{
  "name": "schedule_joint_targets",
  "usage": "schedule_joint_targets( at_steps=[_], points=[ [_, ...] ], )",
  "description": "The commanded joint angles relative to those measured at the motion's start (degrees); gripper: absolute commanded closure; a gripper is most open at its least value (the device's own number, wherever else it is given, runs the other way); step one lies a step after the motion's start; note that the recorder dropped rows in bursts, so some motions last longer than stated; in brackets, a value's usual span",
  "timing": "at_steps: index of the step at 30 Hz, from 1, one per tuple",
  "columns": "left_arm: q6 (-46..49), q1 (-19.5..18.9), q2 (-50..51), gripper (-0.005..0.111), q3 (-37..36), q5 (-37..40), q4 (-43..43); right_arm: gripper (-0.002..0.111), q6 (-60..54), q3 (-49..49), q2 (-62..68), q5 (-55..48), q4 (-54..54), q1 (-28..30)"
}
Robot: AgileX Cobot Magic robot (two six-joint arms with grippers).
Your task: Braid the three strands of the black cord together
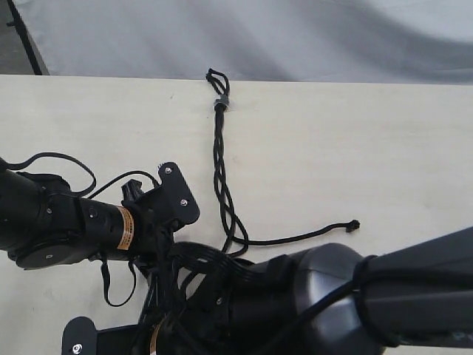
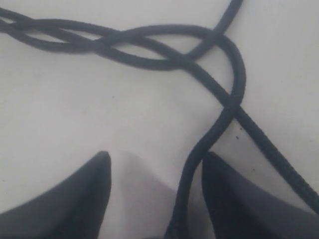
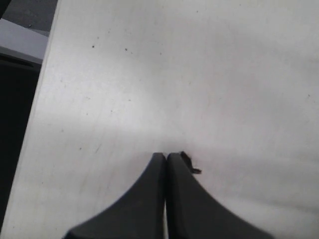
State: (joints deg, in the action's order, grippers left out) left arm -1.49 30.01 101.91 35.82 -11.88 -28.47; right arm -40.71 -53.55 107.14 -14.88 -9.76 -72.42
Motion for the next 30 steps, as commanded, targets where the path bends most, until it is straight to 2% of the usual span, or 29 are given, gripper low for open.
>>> schedule_joint_targets(
  at_steps=[1, 9, 15, 23, 30],
  points=[
    [-0.1, -0.2, 0.1, 0.054, 0.2, -0.3, 0.7, 0.109, -0.5, -0.4, 0.8, 1.0, 0.9, 0.3],
    [-0.1, -0.2, 0.1, 0.054, 0.2, -0.3, 0.7, 0.109, -0.2, -0.4, -0.7, -1.8, 0.7, 0.3],
    [-0.1, -0.2, 0.1, 0.054, 0.2, -0.3, 0.7, 0.109, 0.0, -0.4, -3.7, 2.1, 0.2, 0.3],
    [-0.1, -0.2, 0.1, 0.054, 0.2, 0.1, 0.7, 0.109, 0.0, -0.4, 1.9, 5.8, 1.5, 0.3],
    [-0.2, -0.2, 0.1, 0.054, 0.2, 0.1, 0.7, 0.109, 0.6, -0.4, 2.3, -0.6, 1.5, 0.3]
  ],
)
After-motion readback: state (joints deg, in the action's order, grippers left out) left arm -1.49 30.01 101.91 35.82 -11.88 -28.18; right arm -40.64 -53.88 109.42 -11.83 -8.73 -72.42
